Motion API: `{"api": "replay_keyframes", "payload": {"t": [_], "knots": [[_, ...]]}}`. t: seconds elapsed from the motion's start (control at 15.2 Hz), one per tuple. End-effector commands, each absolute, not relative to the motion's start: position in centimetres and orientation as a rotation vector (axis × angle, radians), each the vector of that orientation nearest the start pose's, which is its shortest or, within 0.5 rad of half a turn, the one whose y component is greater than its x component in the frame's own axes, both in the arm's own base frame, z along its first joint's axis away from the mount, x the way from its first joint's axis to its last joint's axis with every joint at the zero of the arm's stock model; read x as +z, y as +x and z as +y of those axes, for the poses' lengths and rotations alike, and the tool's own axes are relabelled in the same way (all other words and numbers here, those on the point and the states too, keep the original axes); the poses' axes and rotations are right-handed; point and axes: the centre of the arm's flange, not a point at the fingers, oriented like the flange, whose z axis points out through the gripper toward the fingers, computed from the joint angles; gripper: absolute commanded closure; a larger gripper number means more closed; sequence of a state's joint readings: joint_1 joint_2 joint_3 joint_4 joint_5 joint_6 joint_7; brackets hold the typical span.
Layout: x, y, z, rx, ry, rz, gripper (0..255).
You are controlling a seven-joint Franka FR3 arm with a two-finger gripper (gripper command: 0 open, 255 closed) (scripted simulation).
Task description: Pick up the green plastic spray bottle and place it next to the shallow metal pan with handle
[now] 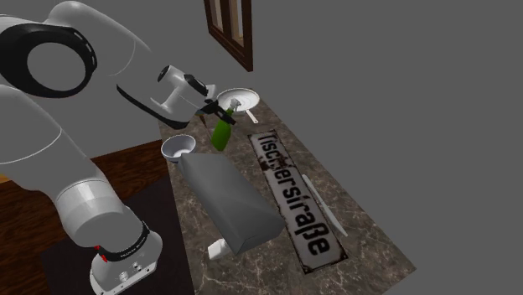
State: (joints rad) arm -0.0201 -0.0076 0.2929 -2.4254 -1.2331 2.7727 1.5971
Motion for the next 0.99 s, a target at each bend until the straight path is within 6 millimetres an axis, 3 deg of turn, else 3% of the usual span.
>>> {"api": "replay_keyframes", "payload": {"t": [0.0, 0.07, 0.13, 0.4, 0.46, 0.73, 0.92], "knots": [[31.0, 45.5, 17.8, -1.019, -3.088, 0.310, 255], [31.0, 45.5, 17.8, -1.019, -3.088, 0.310, 255], [31.0, 45.3, 18.0, -1.019, -3.089, 0.310, 0], [30.8, 44.8, 18.4, -1.021, -3.088, 0.311, 0], [31.0, 45.5, 17.8, -1.019, -3.088, 0.310, 0], [35.0, 42.7, 18.7, -1.019, -3.088, 0.310, 0], [35.0, 42.7, 18.7, -1.019, -3.088, 0.310, 0]]}}
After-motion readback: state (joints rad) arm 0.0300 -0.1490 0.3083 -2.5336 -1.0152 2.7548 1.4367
